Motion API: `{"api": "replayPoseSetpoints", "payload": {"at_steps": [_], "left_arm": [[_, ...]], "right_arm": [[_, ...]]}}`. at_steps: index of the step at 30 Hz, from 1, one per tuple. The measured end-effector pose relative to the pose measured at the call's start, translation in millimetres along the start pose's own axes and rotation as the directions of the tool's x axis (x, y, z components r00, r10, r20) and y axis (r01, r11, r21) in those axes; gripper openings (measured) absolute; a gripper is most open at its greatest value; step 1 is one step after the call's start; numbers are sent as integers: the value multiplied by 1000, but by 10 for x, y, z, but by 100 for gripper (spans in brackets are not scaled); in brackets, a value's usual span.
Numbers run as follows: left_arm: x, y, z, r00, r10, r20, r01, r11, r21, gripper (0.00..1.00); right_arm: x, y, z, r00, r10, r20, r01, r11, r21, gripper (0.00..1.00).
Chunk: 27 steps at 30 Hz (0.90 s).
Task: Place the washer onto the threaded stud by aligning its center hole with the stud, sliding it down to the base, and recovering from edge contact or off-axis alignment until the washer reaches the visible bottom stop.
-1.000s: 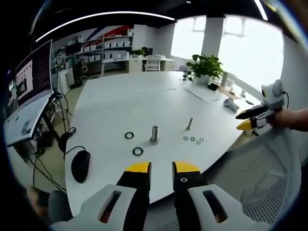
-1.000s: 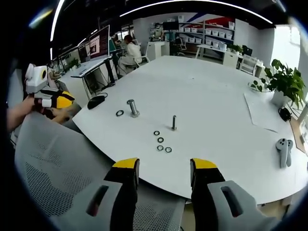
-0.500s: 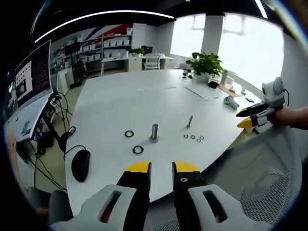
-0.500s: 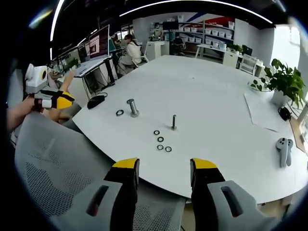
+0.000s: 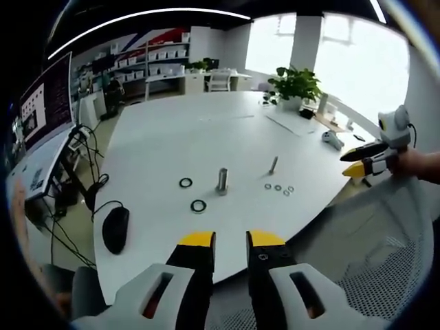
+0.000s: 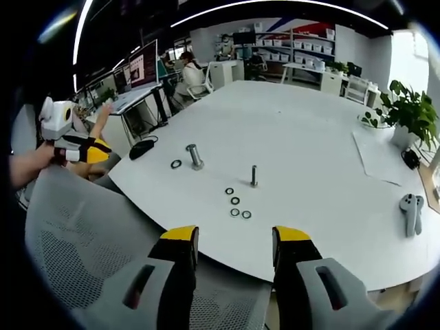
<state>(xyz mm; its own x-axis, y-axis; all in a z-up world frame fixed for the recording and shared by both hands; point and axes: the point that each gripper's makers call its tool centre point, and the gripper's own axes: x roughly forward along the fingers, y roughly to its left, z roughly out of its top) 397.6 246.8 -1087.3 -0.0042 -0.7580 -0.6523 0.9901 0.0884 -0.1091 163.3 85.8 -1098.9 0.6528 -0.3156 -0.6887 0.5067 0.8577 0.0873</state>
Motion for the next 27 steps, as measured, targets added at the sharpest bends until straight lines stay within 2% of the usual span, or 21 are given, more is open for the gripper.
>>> {"api": "replayPoseSetpoints", "payload": {"at_steps": [6,12,17,18,19,20,22,23,27], "left_arm": [[-1,-20,-19,1000,-8,-13,8,1000,7,16],[-10,87,-18,999,32,-17,-33,999,-30,16],[-5,45,-43,999,28,-37,-29,999,-18,17],[-5,36,-45,999,28,-40,-28,1000,-13,17],[-3,42,-51,999,30,-43,-30,1000,-9,17],[-5,60,-59,998,35,-46,-36,999,-9,17],[-15,111,-59,997,55,-44,-56,998,-23,17],[-20,128,-50,997,62,-40,-63,998,-28,17],[-27,134,-45,997,71,-34,-73,997,-35,17]], "right_arm": [[13,28,-18,1000,16,-5,-16,1000,4,46],[16,51,-23,1000,31,-2,-31,1000,-7,46],[28,89,-14,999,51,-1,-51,998,-23,46],[13,108,22,998,61,18,-60,998,-25,45],[-9,90,107,997,48,64,-48,999,-9,45],[-28,83,131,996,45,74,-45,999,-8,45],[-5,89,100,997,50,55,-50,999,-8,46],[22,128,43,997,69,24,-69,998,-10,47],[14,135,49,997,70,24,-69,997,-38,48]]}}
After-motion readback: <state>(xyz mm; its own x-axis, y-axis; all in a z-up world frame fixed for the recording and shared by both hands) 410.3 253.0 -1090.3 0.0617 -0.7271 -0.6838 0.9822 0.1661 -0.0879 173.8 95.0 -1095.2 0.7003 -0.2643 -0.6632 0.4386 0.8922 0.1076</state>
